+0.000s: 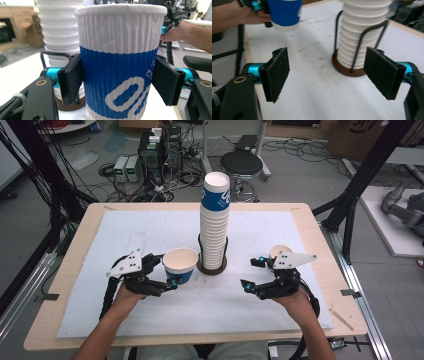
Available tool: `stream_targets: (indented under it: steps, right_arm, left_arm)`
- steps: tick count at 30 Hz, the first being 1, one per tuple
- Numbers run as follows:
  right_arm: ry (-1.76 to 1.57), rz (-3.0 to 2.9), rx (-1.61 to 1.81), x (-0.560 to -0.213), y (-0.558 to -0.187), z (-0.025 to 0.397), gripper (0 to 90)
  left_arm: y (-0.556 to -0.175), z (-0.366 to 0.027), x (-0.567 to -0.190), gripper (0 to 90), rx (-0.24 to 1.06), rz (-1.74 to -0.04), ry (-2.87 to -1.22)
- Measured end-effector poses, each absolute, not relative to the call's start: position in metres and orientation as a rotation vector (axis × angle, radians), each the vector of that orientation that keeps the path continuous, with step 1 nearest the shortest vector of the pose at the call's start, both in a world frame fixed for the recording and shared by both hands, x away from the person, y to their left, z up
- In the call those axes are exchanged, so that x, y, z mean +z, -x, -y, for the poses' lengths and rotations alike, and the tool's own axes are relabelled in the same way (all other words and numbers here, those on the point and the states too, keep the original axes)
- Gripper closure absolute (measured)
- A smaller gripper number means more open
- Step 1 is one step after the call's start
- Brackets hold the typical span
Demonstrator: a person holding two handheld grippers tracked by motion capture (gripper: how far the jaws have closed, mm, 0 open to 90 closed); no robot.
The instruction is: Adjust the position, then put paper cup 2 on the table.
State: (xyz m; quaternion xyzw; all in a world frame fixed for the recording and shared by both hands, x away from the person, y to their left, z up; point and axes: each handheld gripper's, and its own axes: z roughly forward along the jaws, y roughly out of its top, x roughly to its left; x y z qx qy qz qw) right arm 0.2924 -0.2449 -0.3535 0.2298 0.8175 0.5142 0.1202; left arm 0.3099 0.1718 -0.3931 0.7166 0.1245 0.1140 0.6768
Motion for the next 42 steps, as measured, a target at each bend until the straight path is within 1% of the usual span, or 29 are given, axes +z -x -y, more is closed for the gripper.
stream_targets:
  steps: [4,11,22,42]
  right_arm:
    - [-0.719,-2.29,1.507,-0.357,-0.293,0.252,21.7]
    - [-0.76,-2.206,1.526,-0.361,-0.294,0.264,21.7]
    - [-0.806,-2.179,1.508,-0.362,-0.296,0.27,21.7]
    - [-0.816,-2.181,1.516,-0.365,-0.295,0.27,21.8]
  left_arm:
    - [-0.311,-0.179,-0.396,29.9,0.31,-0.273,-1.584]
    - [-0.312,-0.192,-0.401,29.9,0.35,-0.323,-1.548]
    - [-0.311,-0.214,-0.406,29.7,0.437,-0.377,-1.509]
    - [-0.314,-0.227,-0.411,29.4,0.451,-0.437,-1.48]
